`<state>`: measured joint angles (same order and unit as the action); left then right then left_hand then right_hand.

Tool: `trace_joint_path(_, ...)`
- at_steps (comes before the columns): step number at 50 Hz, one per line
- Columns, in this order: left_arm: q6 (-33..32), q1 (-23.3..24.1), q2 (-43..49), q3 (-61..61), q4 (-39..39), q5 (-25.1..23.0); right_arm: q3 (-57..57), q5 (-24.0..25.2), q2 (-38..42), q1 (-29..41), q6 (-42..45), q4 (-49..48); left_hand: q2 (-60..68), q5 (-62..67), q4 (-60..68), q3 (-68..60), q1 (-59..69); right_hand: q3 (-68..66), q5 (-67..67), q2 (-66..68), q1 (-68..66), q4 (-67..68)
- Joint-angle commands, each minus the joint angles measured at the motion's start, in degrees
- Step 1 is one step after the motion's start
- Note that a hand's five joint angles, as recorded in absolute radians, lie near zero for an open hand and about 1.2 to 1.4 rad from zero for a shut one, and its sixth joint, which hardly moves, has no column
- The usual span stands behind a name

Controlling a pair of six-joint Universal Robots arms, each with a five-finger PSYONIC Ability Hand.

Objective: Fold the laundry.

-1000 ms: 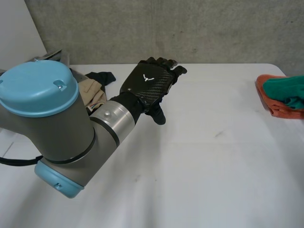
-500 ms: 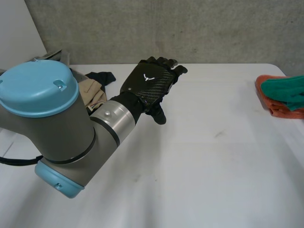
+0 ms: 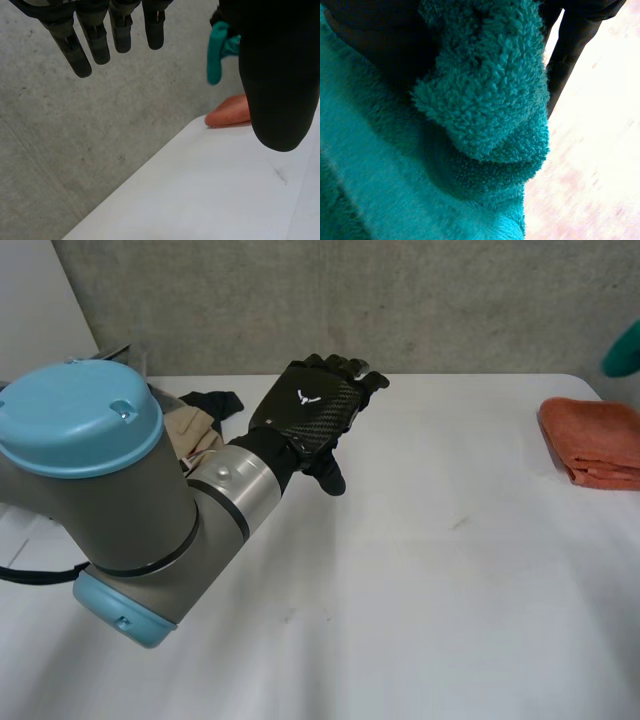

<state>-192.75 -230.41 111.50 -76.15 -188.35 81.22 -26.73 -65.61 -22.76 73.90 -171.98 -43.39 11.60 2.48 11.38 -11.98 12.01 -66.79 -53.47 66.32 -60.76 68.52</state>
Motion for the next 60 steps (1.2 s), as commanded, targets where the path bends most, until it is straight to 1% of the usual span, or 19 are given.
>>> trace_joint_path(1,0.01,-0.04,1.35,-0.67,0.09,0.08,-1.84,4.78,8.95,-1.47,-0.2,4.1,-0.04,-0.92,0.18,0.42,-0.45,-13.21,-16.53,13.68,-19.24,11.48)
trace_joint_path(6,0.1,-0.13,2.32,-0.67,0.09,0.08,-4.29,7.77,10.72,-3.32,-0.11,5.86,0.13,-0.75,0.34,0.25,-0.28,-13.21,-16.53,13.68,-19.24,11.48)
trace_joint_path(11,0.1,-0.04,2.67,-0.76,0.09,0.0,-6.67,9.27,9.32,-4.28,-0.2,5.86,0.13,-0.75,0.34,0.25,-0.28,-13.21,-16.53,13.68,-19.24,11.48)
trace_joint_path(18,0.18,-0.04,2.58,-0.76,0.09,0.08,-7.64,9.35,5.45,-3.94,-0.2,5.78,0.13,-0.75,0.34,0.25,-0.28,-13.21,-16.53,13.68,-19.24,11.48)
trace_joint_path(25,0.18,0.14,2.58,-1.72,0.09,0.08,-11.06,9.36,5.0,-2.79,0.59,5.69,0.13,-0.75,0.34,0.25,-0.28,-13.21,-16.53,13.68,-19.24,11.48)
trace_joint_path(26,0.18,0.22,2.58,-1.9,0.09,0.08,-12.89,9.27,4.74,-2.79,1.55,5.6,0.13,-0.75,0.34,0.25,-0.28,0.22,-3.1,0.25,-5.81,-1.95)
trace_joint_path(28,0.18,0.23,2.58,-2.16,0.09,0.08,-15.01,8.83,4.13,-2.88,3.3,5.6,0.13,-0.75,0.34,0.25,-0.28,33.17,29.85,-32.7,27.13,-34.9)
trace_joint_path(29,0.18,0.31,2.58,-2.25,0.18,0.08,-17.2,8.4,3.08,-2.88,5.84,5.86,-0.03,-0.91,0.18,0.41,-0.45,55.81,52.49,-55.34,49.77,-57.54)
trace_joint_path(30,0.18,0.31,2.58,-2.34,0.18,0.08,-18.35,8.04,2.29,-2.88,7.26,5.95,-0.04,-0.92,0.18,0.42,-0.45,56.79,53.47,-56.32,50.76,-58.52)
trace_joint_path(32,0.18,0.31,2.58,-2.51,0.18,0.08,-20.81,6.73,0.53,-2.88,10.51,6.22,-0.04,-0.92,0.18,0.42,-0.45,56.79,53.47,-56.32,50.76,-58.52)
trace_joint_path(37,0.18,0.4,1.8,-2.6,0.18,0.08,-29.5,0.06,-9.21,-5.86,18.85,7.53,-0.04,-0.92,0.18,0.42,-0.45,56.79,53.47,-56.32,50.76,-58.52)
trace_joint_path(40,0.18,0.49,1.44,-2.43,0.18,0.0,-32.15,-2.94,-13.53,-7.18,20.88,8.76,-0.04,-0.92,0.18,0.42,-0.45,56.79,53.47,-56.32,50.76,-58.52)
trace_joint_path(41,0.18,0.58,1.09,-2.43,0.18,-0.01,-33.81,-4.69,-16.24,-8.14,22.11,10.16,-0.04,-0.92,0.18,0.42,-0.45,56.79,53.47,-56.32,50.76,-58.52)
trace_joint_path(47,1.59,0.66,-2.07,-2.69,0.18,-0.09,-36.64,-9.79,-26.18,-12.02,28.09,18.77,-0.04,-0.92,0.18,0.42,-0.45,56.79,53.47,-56.32,50.76,-58.52)
trace_joint_path(50,3.26,0.66,-3.3,-2.6,0.09,-0.18,-36.38,-15.5,-29.97,-12.55,32.31,21.94,-0.04,-0.92,0.18,0.42,-0.45,56.79,53.47,-56.32,50.76,-58.52)
trace_joint_path(53,4.22,0.4,-4.88,-2.34,-0.09,-0.27,-35.42,-20.95,-34.54,-12.11,35.65,20.81,-0.04,-0.92,0.18,0.42,-0.45,56.79,53.47,-56.32,50.76,-58.52)
trace_joint_path(56,4.31,0.23,-6.03,-1.64,-0.26,-0.27,-34.8,-22.81,-37.78,-11.41,35.75,16.7,-0.2,-1.08,0.01,0.58,-0.62,56.79,53.47,-56.32,50.76,-58.52)
trace_joint_path(58,4.31,0.14,-6.64,-1.28,-0.53,-0.18,-35.41,-22.64,-39.02,-9.83,34.78,14.22,-0.2,-1.08,0.01,0.58,-0.62,56.79,53.47,-56.32,50.76,-58.52)
trace_joint_path(60,4.14,-0.21,-8.05,-0.58,-2.01,-0.09,-37.43,-21.06,-41.22,-4.57,31.28,10.97,-0.2,-1.08,0.01,0.58,-0.62,56.79,53.47,-56.32,50.76,-58.52)
